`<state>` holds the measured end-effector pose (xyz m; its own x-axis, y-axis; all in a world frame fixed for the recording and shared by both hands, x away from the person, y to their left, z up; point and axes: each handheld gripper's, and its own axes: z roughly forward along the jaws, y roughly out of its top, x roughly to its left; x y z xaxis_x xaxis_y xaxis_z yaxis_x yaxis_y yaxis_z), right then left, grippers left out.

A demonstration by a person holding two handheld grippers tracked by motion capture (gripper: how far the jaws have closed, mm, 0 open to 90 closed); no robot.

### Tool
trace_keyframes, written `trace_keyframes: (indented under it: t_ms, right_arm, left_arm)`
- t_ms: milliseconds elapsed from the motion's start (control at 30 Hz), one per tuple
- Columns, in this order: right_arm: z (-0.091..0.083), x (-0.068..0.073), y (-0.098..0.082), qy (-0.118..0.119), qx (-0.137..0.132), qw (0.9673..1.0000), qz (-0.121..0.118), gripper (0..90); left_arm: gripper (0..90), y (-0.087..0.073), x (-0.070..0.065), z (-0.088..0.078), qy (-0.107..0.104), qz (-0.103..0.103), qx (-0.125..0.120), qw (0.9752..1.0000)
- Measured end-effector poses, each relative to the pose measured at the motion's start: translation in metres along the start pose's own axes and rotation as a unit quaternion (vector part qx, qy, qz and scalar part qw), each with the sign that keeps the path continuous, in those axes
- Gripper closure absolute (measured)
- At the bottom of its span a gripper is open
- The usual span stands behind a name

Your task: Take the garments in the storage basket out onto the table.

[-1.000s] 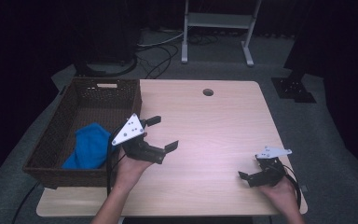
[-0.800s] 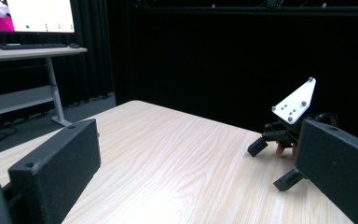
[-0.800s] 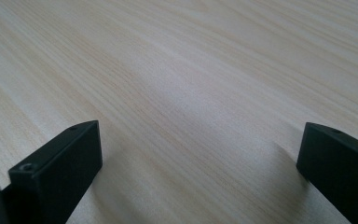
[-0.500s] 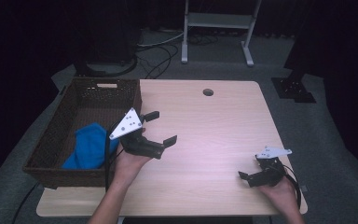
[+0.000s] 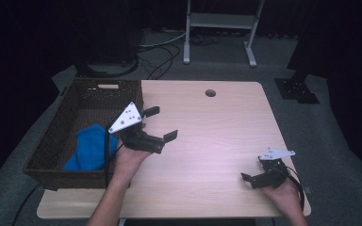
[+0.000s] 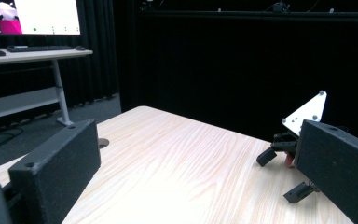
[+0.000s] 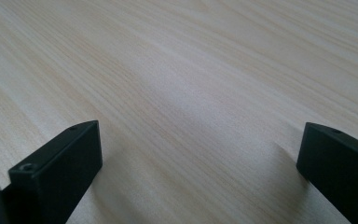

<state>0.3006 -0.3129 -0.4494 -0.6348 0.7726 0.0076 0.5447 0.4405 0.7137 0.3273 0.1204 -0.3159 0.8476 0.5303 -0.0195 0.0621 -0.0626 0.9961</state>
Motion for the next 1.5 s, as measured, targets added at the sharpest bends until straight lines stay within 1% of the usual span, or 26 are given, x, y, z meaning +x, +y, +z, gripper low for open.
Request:
trace_keyframes:
  t_ms: [233,467,633,700,833,900,1167,1233,1500]
  right_arm:
    - [0.000,0.000,0.000,0.000,0.000,1.0000,0.000,0.0]
    - [0.000,0.000,0.000,0.000,0.001,1.0000,0.000,0.0]
    - [0.000,0.000,0.000,0.000,0.001,1.0000,0.000,0.0]
    - [0.000,0.000,0.000,0.000,0.001,1.0000,0.000,0.0]
    - [0.000,0.000,0.000,0.000,0.001,1.0000,0.000,0.0]
    - [0.000,0.000,0.000,0.000,0.001,1.0000,0.000,0.0]
    - [0.000,0.000,0.000,0.000,0.001,1.0000,0.000,0.0]
    - [0.000,0.000,0.000,0.000,0.001,1.0000,-0.001,0.0]
    - [0.000,0.000,0.000,0.001,0.001,1.0000,-0.001,0.0]
  left_arm:
    - [0.0,0.003,0.006,-0.006,0.003,0.002,0.002,1.0000]
    - [0.0,0.003,0.015,-0.017,0.012,-0.006,-0.004,0.9999]
    - [0.0,0.005,0.020,-0.022,0.016,-0.009,-0.008,0.9998]
    - [0.0,0.005,0.022,-0.024,0.021,-0.010,-0.008,0.9997]
    - [0.0,0.003,0.027,-0.025,0.023,-0.014,-0.008,0.9996]
    - [0.0,0.002,0.028,-0.025,0.022,-0.013,-0.005,0.9997]
    - [0.0,-0.001,0.034,-0.028,0.027,-0.013,-0.005,0.9995]
    - [0.0,-0.002,0.037,-0.029,0.028,-0.016,-0.006,0.9995]
    - [0.0,-0.003,0.046,-0.035,0.046,-0.016,-0.006,0.9988]
